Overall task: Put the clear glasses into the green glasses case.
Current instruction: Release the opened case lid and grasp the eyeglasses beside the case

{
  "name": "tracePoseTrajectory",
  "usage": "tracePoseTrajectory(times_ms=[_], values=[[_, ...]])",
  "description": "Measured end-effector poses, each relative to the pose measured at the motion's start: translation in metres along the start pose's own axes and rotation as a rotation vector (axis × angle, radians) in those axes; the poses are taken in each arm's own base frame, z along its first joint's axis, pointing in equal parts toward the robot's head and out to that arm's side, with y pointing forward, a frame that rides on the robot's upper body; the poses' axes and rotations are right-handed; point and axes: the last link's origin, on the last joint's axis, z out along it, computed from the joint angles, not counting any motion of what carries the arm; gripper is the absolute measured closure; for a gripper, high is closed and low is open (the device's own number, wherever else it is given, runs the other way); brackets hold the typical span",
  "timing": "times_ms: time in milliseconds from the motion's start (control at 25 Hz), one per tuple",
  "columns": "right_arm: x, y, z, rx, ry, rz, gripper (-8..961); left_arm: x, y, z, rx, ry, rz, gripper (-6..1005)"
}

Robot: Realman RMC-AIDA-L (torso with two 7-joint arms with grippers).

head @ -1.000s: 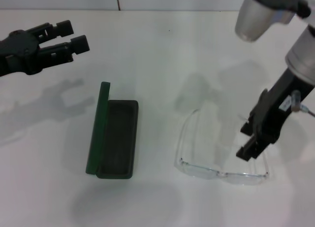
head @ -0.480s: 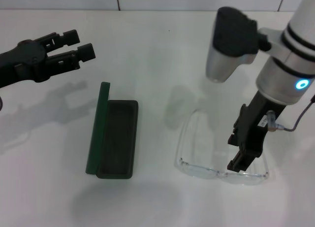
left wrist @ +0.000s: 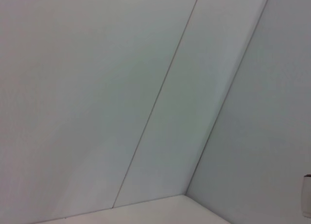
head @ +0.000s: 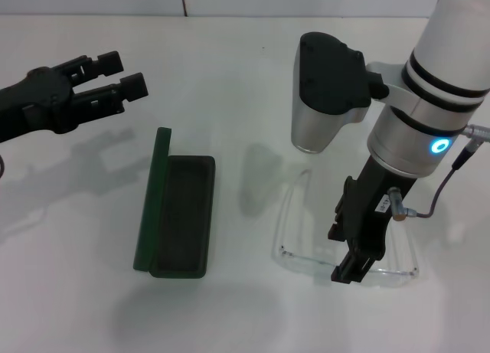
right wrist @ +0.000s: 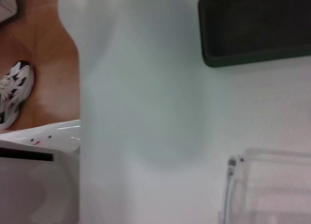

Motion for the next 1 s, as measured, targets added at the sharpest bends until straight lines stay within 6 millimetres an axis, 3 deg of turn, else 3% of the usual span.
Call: tracePoseTrajectory(times_ms=[600,1000], values=[[0.007,-0.003,0.022,-0.014,0.057,-0.004,475,-0.001,0.000,-0.001,0.005,0.004,-0.005,148],[0.007,-0.004,0.025,-0.021,0.045,-0.005,475,-0.002,-0.001,0.001,0.004,0.008,-0.015,149]])
